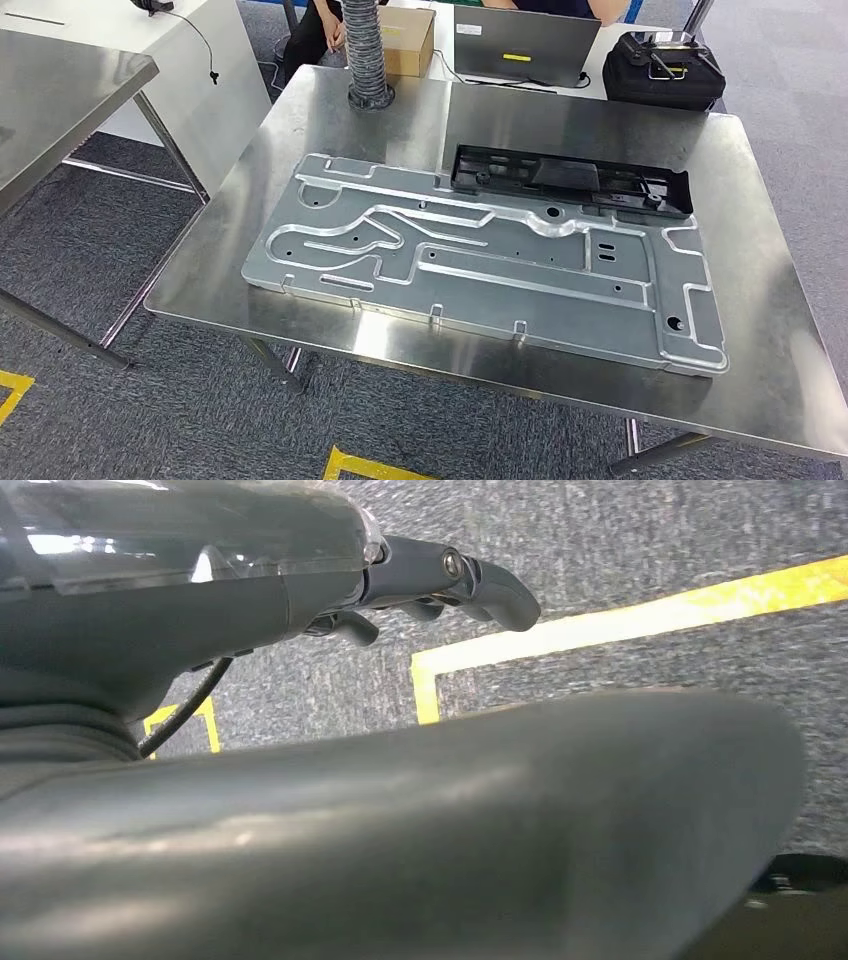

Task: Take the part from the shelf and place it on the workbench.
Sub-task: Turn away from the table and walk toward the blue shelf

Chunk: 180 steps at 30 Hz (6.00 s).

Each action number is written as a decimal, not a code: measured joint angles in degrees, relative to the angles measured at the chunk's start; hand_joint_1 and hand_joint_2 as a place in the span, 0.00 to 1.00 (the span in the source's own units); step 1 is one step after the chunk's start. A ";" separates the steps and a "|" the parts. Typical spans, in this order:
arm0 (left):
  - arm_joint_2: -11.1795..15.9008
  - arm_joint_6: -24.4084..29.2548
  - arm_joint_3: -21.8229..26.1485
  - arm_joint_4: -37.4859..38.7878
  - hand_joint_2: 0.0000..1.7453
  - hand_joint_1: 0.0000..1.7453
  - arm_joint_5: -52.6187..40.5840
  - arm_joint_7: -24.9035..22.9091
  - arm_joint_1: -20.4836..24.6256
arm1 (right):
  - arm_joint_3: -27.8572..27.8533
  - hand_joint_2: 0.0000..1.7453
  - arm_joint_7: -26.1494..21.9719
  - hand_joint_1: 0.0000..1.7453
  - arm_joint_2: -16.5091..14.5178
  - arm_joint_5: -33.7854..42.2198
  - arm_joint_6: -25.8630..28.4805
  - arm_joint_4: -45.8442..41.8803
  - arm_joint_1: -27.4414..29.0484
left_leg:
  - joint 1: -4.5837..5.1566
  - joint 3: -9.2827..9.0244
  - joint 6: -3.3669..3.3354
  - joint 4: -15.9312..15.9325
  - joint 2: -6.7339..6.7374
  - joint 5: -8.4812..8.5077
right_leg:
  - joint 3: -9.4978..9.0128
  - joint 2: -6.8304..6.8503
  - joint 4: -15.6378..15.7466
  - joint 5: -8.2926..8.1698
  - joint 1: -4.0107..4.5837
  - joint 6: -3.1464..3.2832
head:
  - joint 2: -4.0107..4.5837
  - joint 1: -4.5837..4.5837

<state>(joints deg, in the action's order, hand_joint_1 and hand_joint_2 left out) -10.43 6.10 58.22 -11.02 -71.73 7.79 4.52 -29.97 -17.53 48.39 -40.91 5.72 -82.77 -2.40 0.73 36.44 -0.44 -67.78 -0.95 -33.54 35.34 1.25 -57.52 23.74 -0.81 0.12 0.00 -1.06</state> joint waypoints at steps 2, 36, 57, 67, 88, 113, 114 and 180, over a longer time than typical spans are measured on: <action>0.00 0.01 0.01 0.00 0.00 0.00 0.00 0.01 0.03 | -3.67 0.00 -0.15 0.00 -1.58 -0.32 -0.31 -1.02 2.20 | -0.32 1.01 0.31 -5.52 0.27 -3.12 | 1.00 -0.06 -0.09 -0.75 0.02 0.05 | 0.00 -0.01; -0.18 -1.24 0.03 0.00 0.00 0.00 -1.18 0.08 0.32 | -46.76 0.00 -11.77 0.00 -25.50 -15.82 -0.45 22.43 2.52 | 0.09 -4.15 -0.63 -0.71 1.08 3.11 | -0.24 -1.07 0.41 0.20 0.30 0.16 | 0.00 -0.04; -0.10 -1.46 -0.12 -0.17 0.00 0.00 -2.14 0.10 1.77 | -50.84 0.00 -2.79 0.00 -39.80 -18.36 7.26 60.31 -2.34 | -0.42 -0.37 -0.17 8.89 6.84 10.36 | -9.04 1.72 0.83 7.79 -1.00 -1.97 | -0.02 -0.11; 0.22 -0.88 -0.12 -0.17 0.00 0.00 -2.35 -0.11 1.63 | -50.50 0.00 -0.66 0.00 -41.79 -19.56 6.62 65.59 -2.74 | -0.83 -4.20 -0.26 3.34 -0.33 2.98 | -3.62 -4.44 0.58 3.01 -0.43 -0.67 | -0.01 -0.14; 0.21 -1.04 -0.22 -0.17 0.00 0.00 -3.06 -0.40 2.41 | -49.20 0.00 -0.61 0.00 -42.09 -20.55 6.51 67.69 -2.58 | 0.25 -6.55 -1.27 10.87 3.14 5.93 | -5.57 -0.85 1.57 3.53 -0.09 -0.88 | 0.00 -0.13; 0.28 -2.27 -0.21 -0.17 0.00 0.00 -2.08 -1.81 2.51 | -47.58 0.00 2.32 0.00 -43.64 -23.33 5.20 69.15 -2.46 | -0.12 -2.27 -2.50 10.12 1.64 9.10 | -5.93 -1.44 -4.60 8.52 -0.35 -2.30 | 0.00 -0.12; 0.27 -2.24 -0.21 -0.17 0.00 0.00 -2.06 -1.92 2.54 | -47.34 0.00 3.34 0.00 -43.85 -23.72 4.86 69.27 -2.60 | -0.08 -2.05 -2.27 10.00 1.65 9.36 | -8.05 -1.34 -1.09 7.49 -0.06 -1.96 | 0.00 -0.12; 1.46 -4.33 -9.26 -2.39 1.00 0.00 6.09 -7.20 2.17 | -27.50 1.00 17.35 0.00 -52.35 -24.79 -0.73 71.83 0.09 | -0.47 -6.83 -0.36 11.08 1.50 5.35 | -5.23 -1.06 1.59 3.45 0.43 -0.42 | 0.00 -0.13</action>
<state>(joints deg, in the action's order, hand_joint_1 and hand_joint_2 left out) -8.97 1.78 48.96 -13.41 -65.64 0.59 6.70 -57.47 -0.18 -3.97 -65.71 4.99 -10.94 -2.31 0.26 29.61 -0.80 -56.70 0.55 -28.18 30.11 0.19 -55.93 27.19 -0.38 -0.31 0.00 -1.19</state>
